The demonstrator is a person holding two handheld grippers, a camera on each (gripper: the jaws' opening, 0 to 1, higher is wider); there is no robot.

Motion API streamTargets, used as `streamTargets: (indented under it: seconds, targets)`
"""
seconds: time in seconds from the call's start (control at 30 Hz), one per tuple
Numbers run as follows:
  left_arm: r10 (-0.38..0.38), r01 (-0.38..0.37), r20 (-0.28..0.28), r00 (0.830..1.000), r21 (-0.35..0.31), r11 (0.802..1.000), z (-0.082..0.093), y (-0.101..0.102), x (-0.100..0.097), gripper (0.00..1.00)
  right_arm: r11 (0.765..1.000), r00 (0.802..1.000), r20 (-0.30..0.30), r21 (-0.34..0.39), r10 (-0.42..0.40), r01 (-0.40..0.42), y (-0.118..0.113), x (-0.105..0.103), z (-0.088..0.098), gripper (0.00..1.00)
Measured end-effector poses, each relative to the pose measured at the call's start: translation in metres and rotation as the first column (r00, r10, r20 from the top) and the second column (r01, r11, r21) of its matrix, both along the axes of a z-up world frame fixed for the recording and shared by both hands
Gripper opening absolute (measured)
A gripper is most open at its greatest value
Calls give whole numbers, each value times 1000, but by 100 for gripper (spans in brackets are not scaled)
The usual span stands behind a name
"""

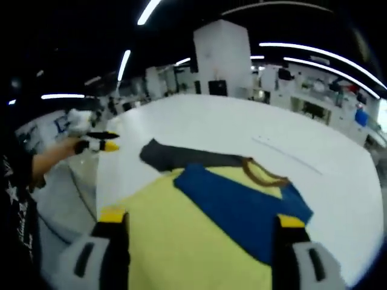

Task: Fold the garment on the visible template until the final outline fits inside the template.

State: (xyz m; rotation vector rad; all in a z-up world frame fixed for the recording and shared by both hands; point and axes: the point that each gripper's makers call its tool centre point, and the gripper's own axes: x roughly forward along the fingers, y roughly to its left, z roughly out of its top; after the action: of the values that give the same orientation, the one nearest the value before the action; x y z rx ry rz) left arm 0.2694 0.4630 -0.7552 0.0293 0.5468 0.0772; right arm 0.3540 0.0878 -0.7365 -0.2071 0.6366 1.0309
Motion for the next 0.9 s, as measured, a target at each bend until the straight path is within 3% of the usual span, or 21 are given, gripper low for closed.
streamTargets:
  seconds: [0.17,0.23,0.4,0.47,0.57,0.7,0.73,0.83,0.9]
  targets:
    - [67,-68,-3,998,-21,997,-8,6,6,44,1000,1000,8,22,0,0,-8,-7,5,99]
    - [85,-85,-17,996,5,996,-14,11,9,40,1000,1000,15,24,5,-5,-11,-11,6,99]
    - [141,-142,-27,990,-26,990,-26,22,13,32,1000,1000,27,15,13,-13,-19,-18,5,99]
    - [148,-148,-48,988,3,989,-37,29,19,28,1000,999,32,18,9,-9,-21,-19,6,99]
    - [154,-155,-53,987,-15,988,-48,34,30,28,999,1000,19,42,-8,7,-23,-22,7,99]
    - [160,-161,-70,985,-14,987,-53,31,30,27,999,999,30,40,-18,16,-29,-25,7,99]
    - [179,-183,-85,980,-48,982,-57,27,28,27,999,999,31,41,-21,20,-31,-27,7,99]
    - [170,-172,-98,981,-19,985,-67,32,39,25,999,999,31,37,-21,20,-35,-31,4,99]
    - [171,-177,-102,980,-51,983,-74,37,44,24,999,999,33,25,-23,22,-40,-34,1,99]
